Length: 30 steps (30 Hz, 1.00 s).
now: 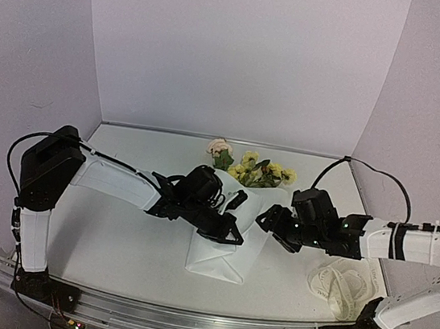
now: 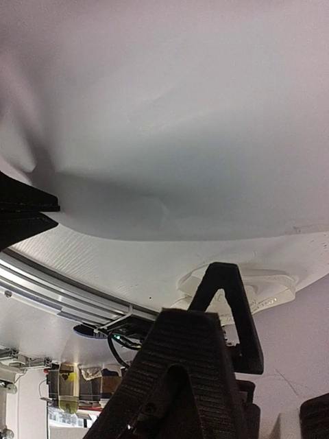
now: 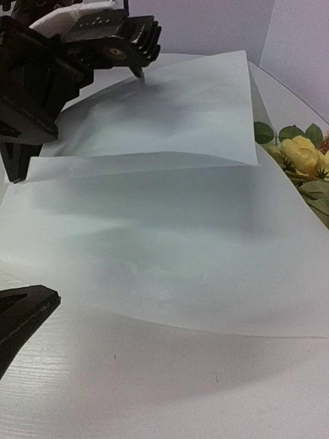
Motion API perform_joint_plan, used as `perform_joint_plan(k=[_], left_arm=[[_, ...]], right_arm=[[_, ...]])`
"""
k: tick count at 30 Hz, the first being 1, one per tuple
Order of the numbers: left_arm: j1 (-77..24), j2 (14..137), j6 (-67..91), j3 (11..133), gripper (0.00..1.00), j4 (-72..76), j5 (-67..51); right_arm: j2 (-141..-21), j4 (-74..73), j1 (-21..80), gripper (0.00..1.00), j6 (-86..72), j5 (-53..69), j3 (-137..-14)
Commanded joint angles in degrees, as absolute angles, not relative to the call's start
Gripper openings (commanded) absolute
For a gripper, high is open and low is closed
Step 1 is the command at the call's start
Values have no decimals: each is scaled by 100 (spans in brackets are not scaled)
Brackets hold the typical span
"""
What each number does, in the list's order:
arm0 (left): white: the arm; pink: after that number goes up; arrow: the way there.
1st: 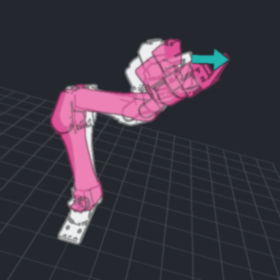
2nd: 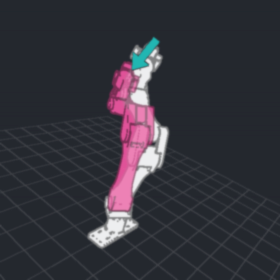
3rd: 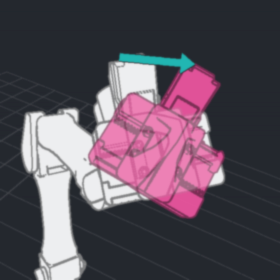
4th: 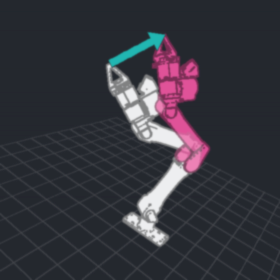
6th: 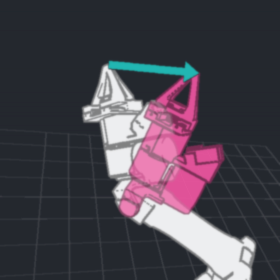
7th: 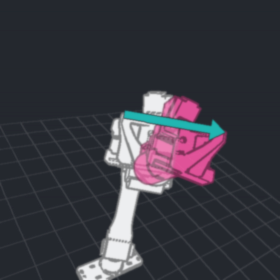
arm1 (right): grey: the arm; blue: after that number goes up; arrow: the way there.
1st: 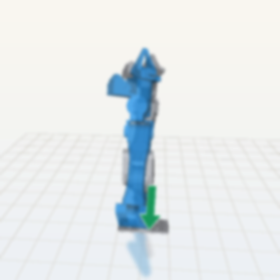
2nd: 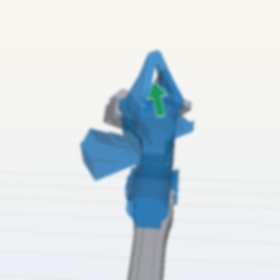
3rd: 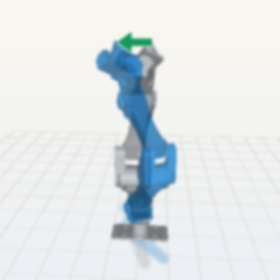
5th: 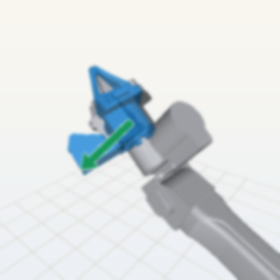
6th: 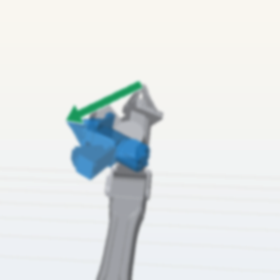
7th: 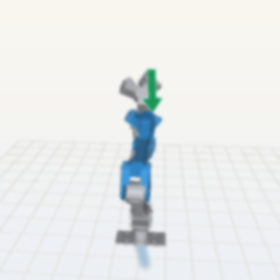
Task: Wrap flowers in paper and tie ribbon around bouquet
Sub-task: Fold the 2/3-folded wrapping paper at the center of the board.
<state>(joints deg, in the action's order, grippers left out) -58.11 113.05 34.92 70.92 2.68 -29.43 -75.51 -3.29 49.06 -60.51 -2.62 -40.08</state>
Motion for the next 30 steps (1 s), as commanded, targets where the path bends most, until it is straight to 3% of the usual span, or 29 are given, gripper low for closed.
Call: perform_joint_plan(k=[1,10,12,17,20,25,30], left_arm=[[-5857,11358,3332,7407,0,215,-3040],[-5880,11363,3191,7471,1,79,-3024],[-5880,11362,3181,7482,2,66,-3004],[-5880,11345,3141,7505,11,35,-2977],[-5873,11178,3168,7416,22,69,-2885],[-5812,10699,3318,7121,32,175,-2686],[-5469,10109,3907,6472,31,625,-2570]], right_arm=[[-7957,157,4748,72,-5840,336,-4440],[-8668,175,4571,49,-5916,628,-4777],[-8767,179,4537,39,-5955,729,-4804],[-8842,164,4486,1,-5944,724,-4832],[-8859,63,4397,0,-5842,740,-4880],[-9007,-607,4335,0,-5278,657,-5272],[-9309,-923,4342,0,-4835,701,-5631]])
